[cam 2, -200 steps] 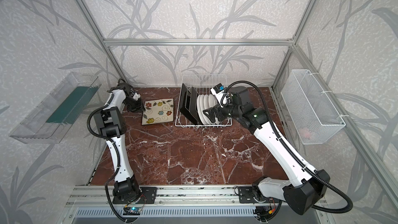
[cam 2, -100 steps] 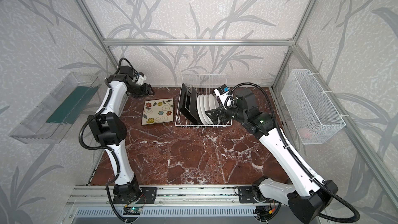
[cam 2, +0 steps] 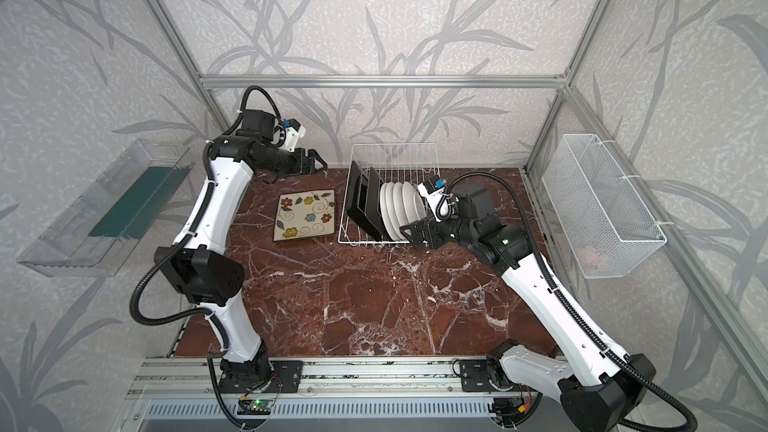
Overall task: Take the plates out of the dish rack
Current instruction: 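Move the left gripper up to the black square plates in the rack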
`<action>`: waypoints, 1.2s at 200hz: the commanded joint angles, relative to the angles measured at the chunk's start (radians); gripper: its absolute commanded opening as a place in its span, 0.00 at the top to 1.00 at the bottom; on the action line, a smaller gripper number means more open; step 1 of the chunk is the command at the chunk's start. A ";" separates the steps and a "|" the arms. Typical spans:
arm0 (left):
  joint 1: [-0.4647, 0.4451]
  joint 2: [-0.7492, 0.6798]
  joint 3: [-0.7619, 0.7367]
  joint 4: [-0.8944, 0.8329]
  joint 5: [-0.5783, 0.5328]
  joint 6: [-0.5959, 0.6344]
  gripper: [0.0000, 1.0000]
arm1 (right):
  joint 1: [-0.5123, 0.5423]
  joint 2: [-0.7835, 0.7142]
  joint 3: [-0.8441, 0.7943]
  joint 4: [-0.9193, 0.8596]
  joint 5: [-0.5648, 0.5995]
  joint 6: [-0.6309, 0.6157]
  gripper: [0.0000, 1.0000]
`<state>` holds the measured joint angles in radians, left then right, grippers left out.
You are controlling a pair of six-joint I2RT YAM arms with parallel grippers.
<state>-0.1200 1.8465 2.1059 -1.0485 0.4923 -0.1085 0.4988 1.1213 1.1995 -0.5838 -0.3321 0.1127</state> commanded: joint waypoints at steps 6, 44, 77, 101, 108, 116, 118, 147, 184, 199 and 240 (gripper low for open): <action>-0.093 -0.085 -0.081 0.007 -0.157 -0.021 0.15 | 0.006 -0.042 -0.064 0.094 -0.010 0.077 0.01; -0.159 -0.169 -0.239 0.087 -0.210 -0.098 0.15 | 0.006 -0.080 -0.153 0.204 0.025 0.161 0.01; -0.185 -0.197 -0.349 0.153 -0.203 -0.174 0.16 | 0.006 -0.084 -0.172 0.223 0.046 0.162 0.01; -0.199 -0.183 -0.378 0.186 -0.201 -0.200 0.19 | 0.006 -0.080 -0.170 0.222 0.046 0.155 0.01; -0.202 -0.174 -0.379 0.196 -0.193 -0.204 0.20 | 0.006 -0.080 -0.172 0.223 0.048 0.150 0.01; -0.204 -0.162 -0.372 0.202 -0.190 -0.207 0.20 | 0.006 -0.078 -0.175 0.223 0.051 0.146 0.01; -0.204 -0.158 -0.372 0.204 -0.189 -0.207 0.20 | 0.005 -0.078 -0.175 0.222 0.054 0.144 0.01; -0.209 -0.098 -0.325 0.204 -0.170 -0.208 0.23 | 0.005 -0.072 -0.172 0.210 0.071 0.124 0.01; -0.210 -0.018 -0.251 0.163 -0.175 -0.186 0.27 | 0.006 -0.074 -0.172 0.207 0.080 0.115 0.01; -0.210 0.015 -0.215 0.144 -0.163 -0.178 0.29 | 0.006 -0.077 -0.177 0.209 0.087 0.110 0.01; -0.211 0.070 -0.164 0.135 -0.111 -0.186 0.35 | 0.006 -0.075 -0.180 0.214 0.104 0.094 0.01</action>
<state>-0.3264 1.8992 1.8992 -0.8856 0.3370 -0.2886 0.4988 1.0592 1.0286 -0.3893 -0.2455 0.2298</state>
